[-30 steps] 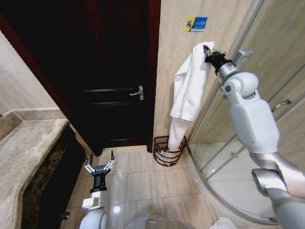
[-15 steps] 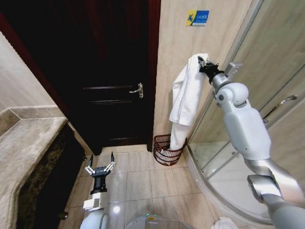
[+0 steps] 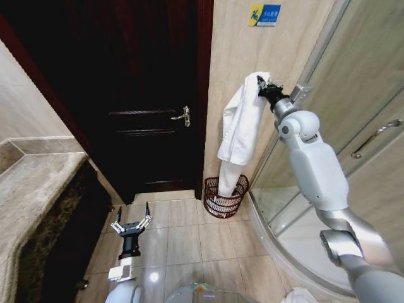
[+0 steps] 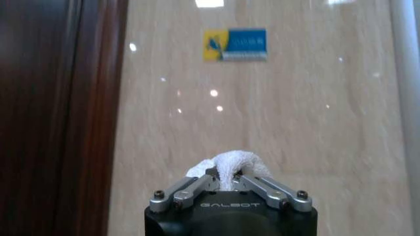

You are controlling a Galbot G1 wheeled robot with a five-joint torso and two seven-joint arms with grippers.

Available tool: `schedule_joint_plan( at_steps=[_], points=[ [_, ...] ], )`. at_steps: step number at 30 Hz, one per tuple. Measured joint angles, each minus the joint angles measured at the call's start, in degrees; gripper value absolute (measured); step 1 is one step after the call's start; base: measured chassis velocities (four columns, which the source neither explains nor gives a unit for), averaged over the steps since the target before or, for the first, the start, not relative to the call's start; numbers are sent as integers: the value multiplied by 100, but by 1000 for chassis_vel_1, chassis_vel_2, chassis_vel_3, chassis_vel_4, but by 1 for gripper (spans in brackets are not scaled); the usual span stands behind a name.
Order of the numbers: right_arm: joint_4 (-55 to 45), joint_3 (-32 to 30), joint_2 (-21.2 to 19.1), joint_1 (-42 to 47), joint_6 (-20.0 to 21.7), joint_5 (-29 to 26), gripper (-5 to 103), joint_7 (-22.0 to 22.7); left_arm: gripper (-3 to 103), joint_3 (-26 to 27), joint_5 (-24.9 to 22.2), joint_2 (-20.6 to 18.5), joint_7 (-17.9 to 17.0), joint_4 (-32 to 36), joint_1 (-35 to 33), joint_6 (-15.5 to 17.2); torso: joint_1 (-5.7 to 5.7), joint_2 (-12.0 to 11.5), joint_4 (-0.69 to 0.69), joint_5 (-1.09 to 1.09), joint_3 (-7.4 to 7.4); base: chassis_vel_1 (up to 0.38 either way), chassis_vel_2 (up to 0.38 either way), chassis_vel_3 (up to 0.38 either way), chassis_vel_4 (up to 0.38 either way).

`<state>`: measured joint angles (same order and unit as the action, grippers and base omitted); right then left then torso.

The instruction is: Discard the used towel into the hamper.

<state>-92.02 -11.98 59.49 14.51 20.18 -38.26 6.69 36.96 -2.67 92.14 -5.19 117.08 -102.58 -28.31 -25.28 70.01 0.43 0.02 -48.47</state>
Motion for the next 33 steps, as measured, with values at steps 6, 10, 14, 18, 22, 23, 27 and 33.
schedule_joint_plan(
  at_steps=[6,10,14,18,22,23,27,33],
  points=[
    [227,-209,-174,239,-127,271,5,-102,100,-5,-5,0,-1,12,14,-1,73,-159,-2,1,87,0,0,0,0],
    [484,-313,-333,151,-315,485,5,-195,100,-9,-14,-1,1,17,20,-1,126,-283,-2,0,157,0,0,0,0],
    [503,-282,-396,-5,-405,529,5,-234,100,-10,-37,0,5,-18,22,-28,187,-417,-2,-5,234,0,0,0,0],
    [229,-124,-246,108,-361,551,5,-180,100,5,-80,-1,9,-35,-4,-76,243,-542,0,-4,302,0,0,0,0],
    [15,31,3,408,-309,611,5,-75,100,65,-135,-1,15,-28,-57,-123,296,-655,1,1,358,0,0,0,0],
    [15,31,3,408,-309,611,5,-75,100,65,-135,-1,15,-28,-57,-123,296,-655,1,1,358,0,0,0,0],
    [-152,201,244,577,-283,641,5,59,100,116,-189,0,18,-28,-98,-166,349,-771,0,-3,424,0,0,0,0],
    [-319,366,483,425,-162,242,5,392,100,107,-197,0,22,-42,-121,-215,430,-953,2,-5,525,0,0,0,0]
  ],
)
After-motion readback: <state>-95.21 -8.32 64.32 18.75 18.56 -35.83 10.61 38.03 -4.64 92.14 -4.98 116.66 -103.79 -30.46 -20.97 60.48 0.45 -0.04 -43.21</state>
